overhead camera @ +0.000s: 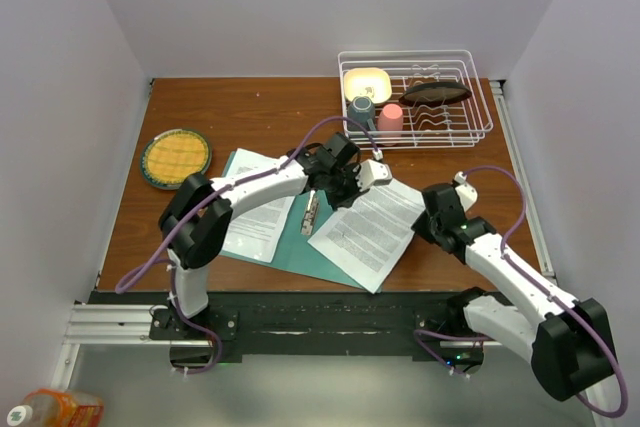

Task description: Put the files into the folder

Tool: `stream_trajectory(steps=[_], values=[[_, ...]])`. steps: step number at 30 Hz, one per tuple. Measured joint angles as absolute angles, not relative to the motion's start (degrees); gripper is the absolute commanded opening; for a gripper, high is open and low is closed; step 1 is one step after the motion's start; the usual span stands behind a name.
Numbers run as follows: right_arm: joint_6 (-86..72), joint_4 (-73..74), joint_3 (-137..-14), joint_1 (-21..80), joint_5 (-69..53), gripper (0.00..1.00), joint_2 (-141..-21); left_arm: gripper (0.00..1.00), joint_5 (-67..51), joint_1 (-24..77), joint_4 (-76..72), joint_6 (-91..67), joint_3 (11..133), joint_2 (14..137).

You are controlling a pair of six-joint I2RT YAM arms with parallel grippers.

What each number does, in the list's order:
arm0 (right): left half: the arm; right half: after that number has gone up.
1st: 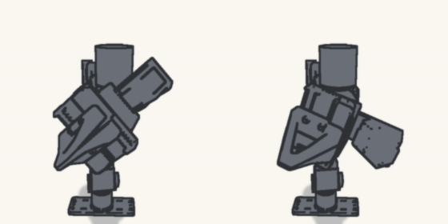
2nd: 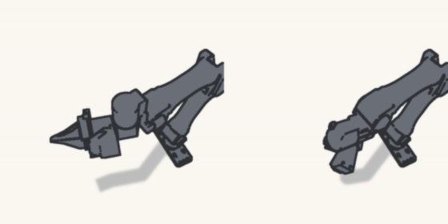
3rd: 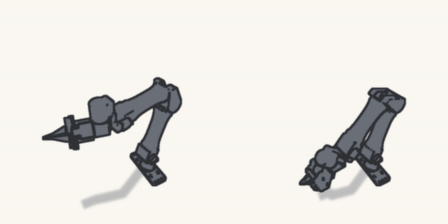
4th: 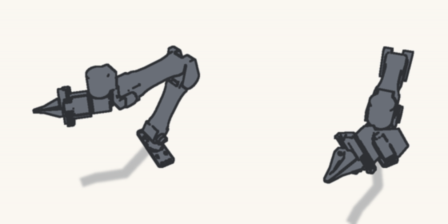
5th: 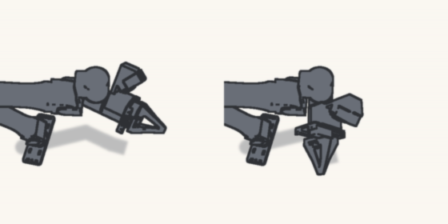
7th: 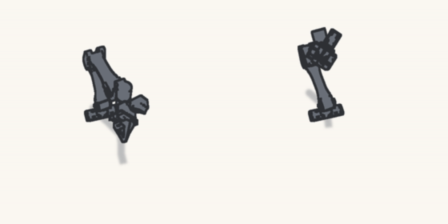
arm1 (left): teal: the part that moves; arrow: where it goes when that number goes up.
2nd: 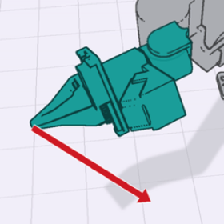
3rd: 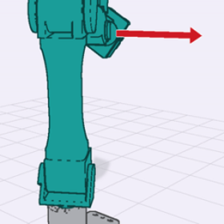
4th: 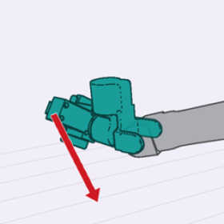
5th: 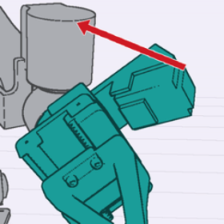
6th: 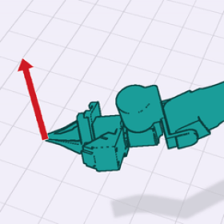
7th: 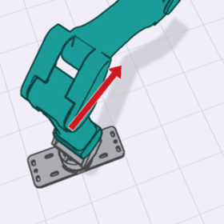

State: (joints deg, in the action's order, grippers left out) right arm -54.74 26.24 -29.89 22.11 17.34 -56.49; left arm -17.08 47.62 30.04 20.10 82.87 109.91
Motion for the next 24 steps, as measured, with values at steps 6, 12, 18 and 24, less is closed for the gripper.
stream_trajectory(steps=[6,12,18,24], values=[[-54.2,27.3,-28.9,22.1,16.1,0.00,-55.6,0.04,-17.1,47.2,30.6,20.1,82.8,109.5],[-51.1,26.4,-29.3,22.1,13.3,0.00,-57.4,0.06,-19.0,44.6,32.9,20.1,83.2,108.9],[-46.4,26.1,-32.4,22.1,11.7,0.00,-60.8,0.06,-21.3,33.2,35.4,20.5,83.0,104.4],[-42.0,24.4,-35.0,22.1,7.5,0.00,-66.2,0.06,-19.7,25.4,34.2,21.6,76.4,99.9]])
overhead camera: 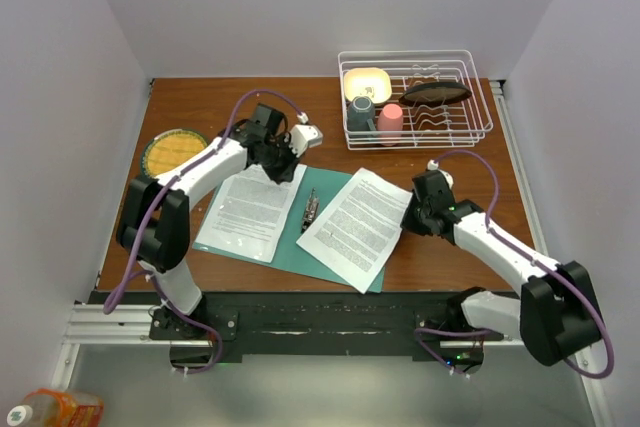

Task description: Put the files into the folder

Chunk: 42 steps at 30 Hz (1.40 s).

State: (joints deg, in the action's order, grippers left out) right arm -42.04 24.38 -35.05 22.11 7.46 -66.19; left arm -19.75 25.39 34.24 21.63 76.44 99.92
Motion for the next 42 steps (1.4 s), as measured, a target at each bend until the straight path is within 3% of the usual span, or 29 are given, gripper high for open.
stream_trajectory(steps=[13,42], values=[[-33.3,23.6,-44.0,22.1,4.7,0.00,-76.6,0.06,-19.9,28.7,33.4,22.0,71.1,99.9],[-26.5,23.7,-52.3,22.5,4.7,0.00,-85.9,0.06,-17.7,31.3,30.3,21.8,68.8,101.4]])
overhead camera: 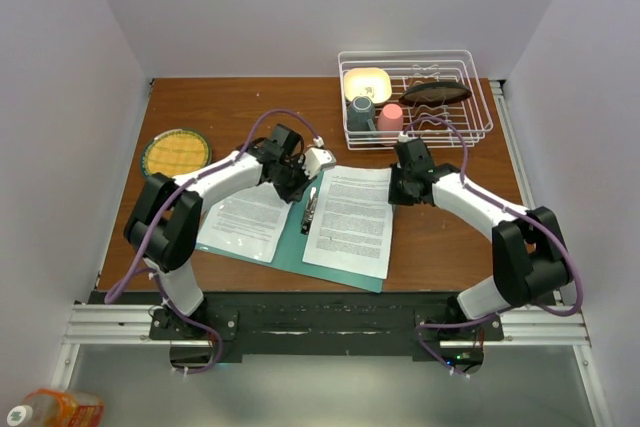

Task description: Put the files into the folder

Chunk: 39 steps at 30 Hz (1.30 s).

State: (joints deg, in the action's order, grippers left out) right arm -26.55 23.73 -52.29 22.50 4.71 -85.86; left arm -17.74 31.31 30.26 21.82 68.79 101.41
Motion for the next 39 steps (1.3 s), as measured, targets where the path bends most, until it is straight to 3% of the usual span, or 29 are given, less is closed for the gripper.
stream_trajectory(steps=[39], values=[[-28.3,19.0,-44.6,24.7,2.3,0.00,-84.6,0.05,-16.3,33.2,25.5,21.8,62.2,102.7]])
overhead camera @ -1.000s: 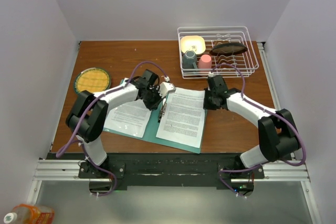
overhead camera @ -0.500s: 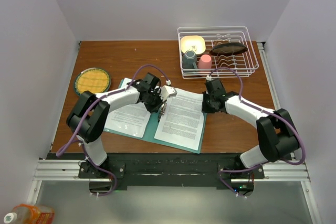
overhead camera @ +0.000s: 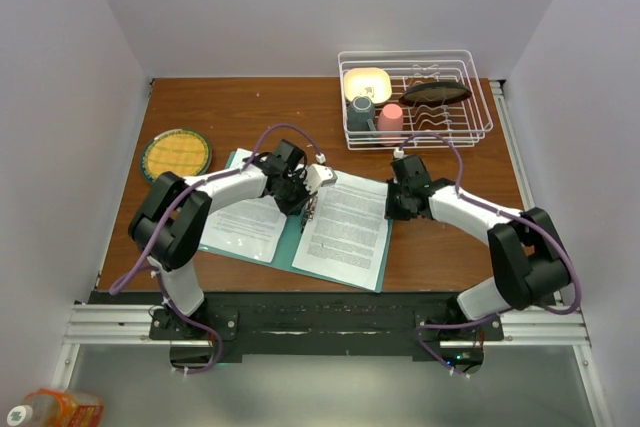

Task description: Put the files into the folder

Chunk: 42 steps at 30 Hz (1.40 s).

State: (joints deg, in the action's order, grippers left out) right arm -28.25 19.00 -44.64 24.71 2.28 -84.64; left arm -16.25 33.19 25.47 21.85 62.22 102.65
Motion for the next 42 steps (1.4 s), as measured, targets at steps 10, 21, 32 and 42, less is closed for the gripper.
stream_trajectory(steps=[10,21,32,42], values=[[-28.5,18.2,-44.8,24.7,1.9,0.00,-87.0,0.05,-16.3,33.2,25.5,21.8,62.2,102.7],[-28.9,18.2,-44.8,24.7,1.9,0.00,-87.0,0.04,-16.3,33.4,25.5,21.8,62.2,102.7],[-29.3,20.3,-45.8,24.8,1.0,0.49,-86.9,0.03,-16.1,33.4,25.5,21.8,62.2,102.7],[-29.3,24.9,-48.1,24.8,2.0,0.52,-86.3,0.03,-16.1,33.4,25.5,21.8,62.2,102.6]])
